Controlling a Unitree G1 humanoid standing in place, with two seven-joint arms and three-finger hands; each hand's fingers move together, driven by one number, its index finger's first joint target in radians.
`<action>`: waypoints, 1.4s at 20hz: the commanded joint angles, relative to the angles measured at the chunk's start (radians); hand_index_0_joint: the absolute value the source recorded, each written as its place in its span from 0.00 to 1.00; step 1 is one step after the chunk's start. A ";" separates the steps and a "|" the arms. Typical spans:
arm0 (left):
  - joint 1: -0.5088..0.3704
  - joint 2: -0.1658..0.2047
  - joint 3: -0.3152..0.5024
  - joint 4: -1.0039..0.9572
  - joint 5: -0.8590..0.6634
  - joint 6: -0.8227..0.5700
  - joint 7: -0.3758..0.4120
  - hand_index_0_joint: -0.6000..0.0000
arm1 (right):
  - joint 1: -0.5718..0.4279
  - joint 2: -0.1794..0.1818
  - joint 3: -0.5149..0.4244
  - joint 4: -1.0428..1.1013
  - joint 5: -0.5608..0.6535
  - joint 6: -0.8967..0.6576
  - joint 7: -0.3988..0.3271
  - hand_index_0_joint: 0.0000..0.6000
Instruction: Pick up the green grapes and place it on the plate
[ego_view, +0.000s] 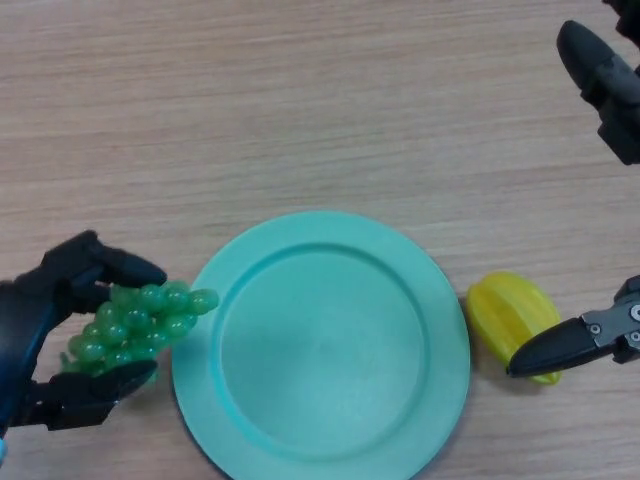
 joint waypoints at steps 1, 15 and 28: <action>-0.011 0.008 0.044 -0.169 -0.035 -0.017 -0.017 0.00 | -0.030 -0.030 -0.081 -0.039 0.004 -0.142 -0.029 0.00; -0.088 0.013 -0.061 -0.326 -0.090 -0.088 0.077 0.99 | -0.047 0.036 -0.084 -0.039 -0.062 -0.099 0.030 0.00; -0.144 0.171 0.122 -0.443 -0.626 0.051 0.272 1.00 | -0.067 0.028 -0.066 -0.039 -0.070 -0.093 0.021 0.00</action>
